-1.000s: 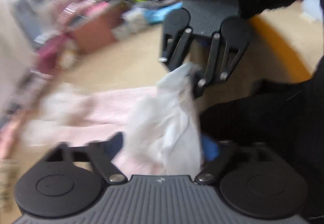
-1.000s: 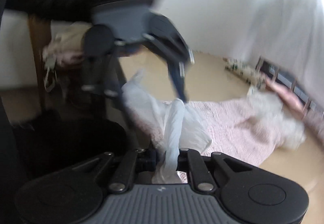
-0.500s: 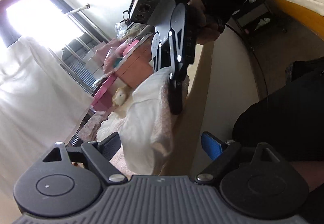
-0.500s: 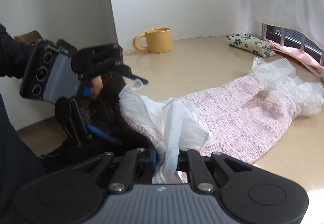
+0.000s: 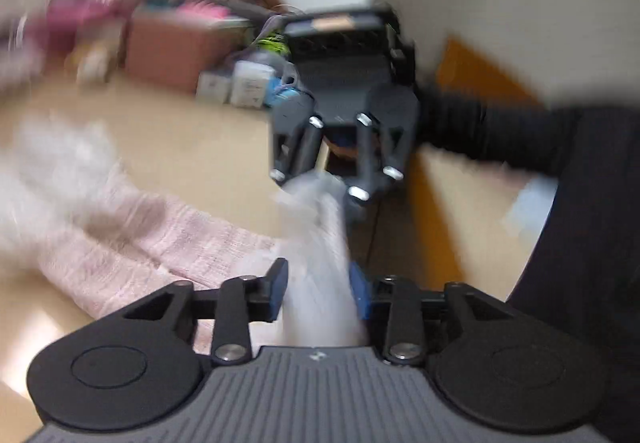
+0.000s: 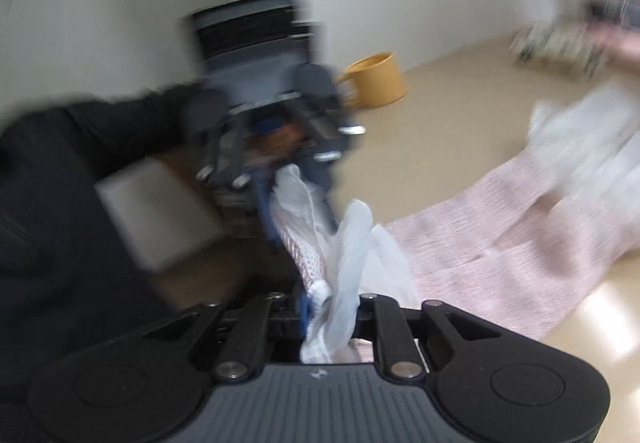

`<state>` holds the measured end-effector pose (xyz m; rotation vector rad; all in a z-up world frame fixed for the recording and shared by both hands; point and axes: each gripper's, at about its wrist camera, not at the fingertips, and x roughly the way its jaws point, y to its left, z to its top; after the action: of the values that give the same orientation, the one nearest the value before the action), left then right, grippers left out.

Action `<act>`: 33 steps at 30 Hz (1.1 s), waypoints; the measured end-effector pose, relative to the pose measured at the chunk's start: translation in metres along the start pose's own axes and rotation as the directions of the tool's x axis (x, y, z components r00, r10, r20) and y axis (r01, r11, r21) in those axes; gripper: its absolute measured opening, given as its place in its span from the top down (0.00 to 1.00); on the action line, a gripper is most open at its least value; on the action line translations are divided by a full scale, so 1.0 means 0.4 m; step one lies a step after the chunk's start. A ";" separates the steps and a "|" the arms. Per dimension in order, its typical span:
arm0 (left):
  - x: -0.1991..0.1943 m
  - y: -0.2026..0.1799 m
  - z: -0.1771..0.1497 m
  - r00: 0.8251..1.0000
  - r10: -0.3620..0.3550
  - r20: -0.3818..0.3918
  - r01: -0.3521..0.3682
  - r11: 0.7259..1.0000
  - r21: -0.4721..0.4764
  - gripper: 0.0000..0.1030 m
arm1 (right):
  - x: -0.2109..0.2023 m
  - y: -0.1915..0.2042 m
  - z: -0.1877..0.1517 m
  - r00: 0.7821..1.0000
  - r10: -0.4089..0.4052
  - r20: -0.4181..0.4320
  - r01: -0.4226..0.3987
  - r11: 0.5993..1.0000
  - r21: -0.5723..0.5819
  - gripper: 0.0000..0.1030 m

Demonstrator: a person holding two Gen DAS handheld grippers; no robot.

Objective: Fold clothes

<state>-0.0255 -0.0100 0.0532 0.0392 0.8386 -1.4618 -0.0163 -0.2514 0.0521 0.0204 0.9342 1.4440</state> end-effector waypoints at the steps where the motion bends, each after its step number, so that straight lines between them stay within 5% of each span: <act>1: 0.003 0.057 0.008 1.000 -0.018 0.015 0.019 0.997 -0.077 0.64 | -0.012 -0.041 0.013 0.999 0.028 0.017 -0.029 0.999 0.036 0.84; 4: 0.018 0.164 0.003 0.998 0.034 0.062 -0.021 0.980 -0.199 0.64 | -0.028 -0.154 0.041 0.998 0.043 0.042 -0.048 0.991 0.122 0.82; 6: 0.018 0.215 -0.006 0.994 0.078 0.077 -0.057 0.967 -0.248 0.64 | -0.028 -0.211 0.046 0.999 -0.023 0.042 0.016 0.988 0.157 0.82; 11: -0.111 0.185 -0.047 0.957 0.149 0.249 -0.075 0.956 -0.283 0.03 | -0.044 -0.292 -0.001 0.993 -0.065 0.099 0.039 0.969 0.243 0.83; 13: -0.168 0.150 -0.059 0.932 0.184 0.314 -0.093 0.955 -0.282 0.02 | -0.051 -0.307 -0.022 0.990 -0.083 0.113 0.049 0.962 0.270 0.83; 16: -0.189 0.087 -0.072 0.918 0.196 0.346 -0.110 0.961 -0.252 0.00 | -0.052 -0.314 -0.043 0.987 -0.097 0.130 0.054 0.951 0.303 0.83; 18: -0.140 0.043 -0.089 0.904 0.279 0.325 -0.204 0.948 -0.245 0.00 | -0.051 -0.308 -0.052 0.984 -0.100 0.145 0.051 0.948 0.313 0.83; 19: -0.112 0.026 -0.096 0.894 0.323 0.311 -0.251 0.935 -0.252 0.05 | -0.048 -0.305 -0.050 0.983 -0.110 0.147 0.058 0.947 0.317 0.83; 21: -0.044 0.031 -0.108 0.892 0.366 0.265 -0.280 0.908 -0.311 0.37 | -0.052 -0.297 -0.047 0.980 -0.133 0.148 0.079 0.943 0.323 0.75; 22: -0.017 0.047 -0.115 0.893 0.380 0.242 -0.283 0.891 -0.355 0.68 | -0.053 -0.285 -0.044 0.975 -0.161 0.151 0.106 0.942 0.319 0.70; 23: 0.005 0.064 -0.123 0.893 0.390 0.226 -0.282 0.873 -0.397 0.80 | -0.060 -0.273 -0.038 0.970 -0.190 0.153 0.136 0.941 0.310 0.61; 26: 0.020 0.114 -0.153 0.885 0.384 0.264 -0.209 0.833 -0.512 0.81 | -0.099 -0.192 -0.038 0.934 -0.299 0.198 0.241 0.933 0.268 0.45; 29: -0.001 0.130 -0.177 0.856 0.372 0.359 -0.110 0.810 -0.577 0.83 | -0.121 -0.110 -0.080 0.857 -0.433 0.281 0.374 0.896 0.240 0.26; 32: -0.002 0.132 -0.185 0.829 0.420 0.369 -0.106 0.767 -0.633 0.84 | -0.082 -0.096 -0.106 0.813 -0.499 0.300 0.420 0.860 0.291 0.32; 33: 0.001 0.135 -0.185 0.824 0.438 0.360 -0.111 0.746 -0.656 0.84 | -0.065 -0.097 -0.113 0.803 -0.515 0.299 0.427 0.848 0.314 0.45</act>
<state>-0.0132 0.0355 -0.0253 -0.6583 0.7948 -0.7846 -0.0051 -0.3036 0.0151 0.2143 0.7173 0.8147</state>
